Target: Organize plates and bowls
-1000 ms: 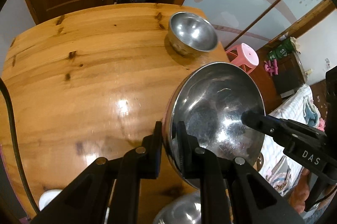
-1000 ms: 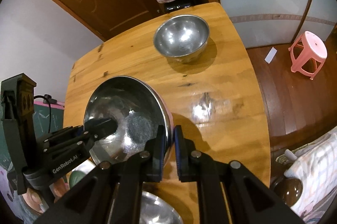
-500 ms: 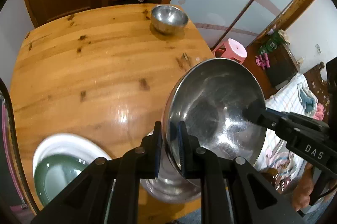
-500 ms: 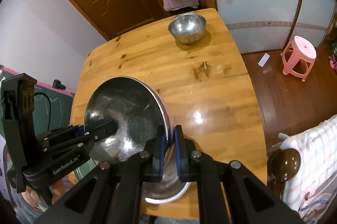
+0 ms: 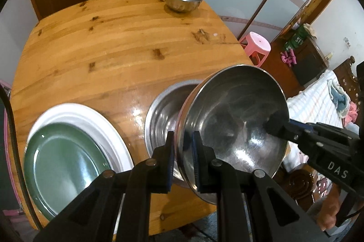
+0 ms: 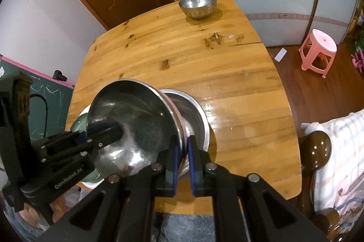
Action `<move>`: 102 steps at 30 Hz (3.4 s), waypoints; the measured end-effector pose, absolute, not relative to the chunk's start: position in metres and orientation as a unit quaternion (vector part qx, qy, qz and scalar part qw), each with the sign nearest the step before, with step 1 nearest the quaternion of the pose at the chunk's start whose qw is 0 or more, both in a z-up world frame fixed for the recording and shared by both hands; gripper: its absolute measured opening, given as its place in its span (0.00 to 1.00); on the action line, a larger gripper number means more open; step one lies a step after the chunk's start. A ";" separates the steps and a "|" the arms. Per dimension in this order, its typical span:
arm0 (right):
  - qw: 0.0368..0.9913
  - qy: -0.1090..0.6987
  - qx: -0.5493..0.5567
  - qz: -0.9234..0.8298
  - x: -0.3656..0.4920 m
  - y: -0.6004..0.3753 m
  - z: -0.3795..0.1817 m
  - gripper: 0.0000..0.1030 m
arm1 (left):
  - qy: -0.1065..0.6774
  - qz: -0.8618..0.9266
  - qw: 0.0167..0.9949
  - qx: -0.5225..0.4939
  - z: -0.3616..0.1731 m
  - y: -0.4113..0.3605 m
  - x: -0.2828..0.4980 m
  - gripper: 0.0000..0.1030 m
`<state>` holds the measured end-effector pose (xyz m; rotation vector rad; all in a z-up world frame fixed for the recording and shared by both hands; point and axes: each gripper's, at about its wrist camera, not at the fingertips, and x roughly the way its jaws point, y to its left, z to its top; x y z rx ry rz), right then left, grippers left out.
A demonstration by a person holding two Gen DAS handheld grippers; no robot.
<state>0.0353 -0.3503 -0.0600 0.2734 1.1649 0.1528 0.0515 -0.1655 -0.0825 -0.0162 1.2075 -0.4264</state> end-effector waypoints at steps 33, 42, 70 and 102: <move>0.824 0.559 0.091 0.034 0.050 -0.342 -0.096 0.07 | 0.574 -0.192 0.796 -0.011 -0.110 -0.163 0.053 0.35; 0.825 0.557 0.088 0.032 0.050 -0.341 -0.096 0.07 | 0.549 -0.186 0.815 -0.018 -0.098 -0.158 0.050 0.72; 0.849 0.518 0.093 0.050 0.041 -0.344 -0.068 0.07 | 0.499 -0.142 0.854 -0.025 -0.059 -0.140 0.056 0.87; 0.893 0.443 0.048 0.059 0.138 -0.379 0.048 0.39 | 0.404 -0.082 0.910 0.037 0.077 -0.157 0.170 0.99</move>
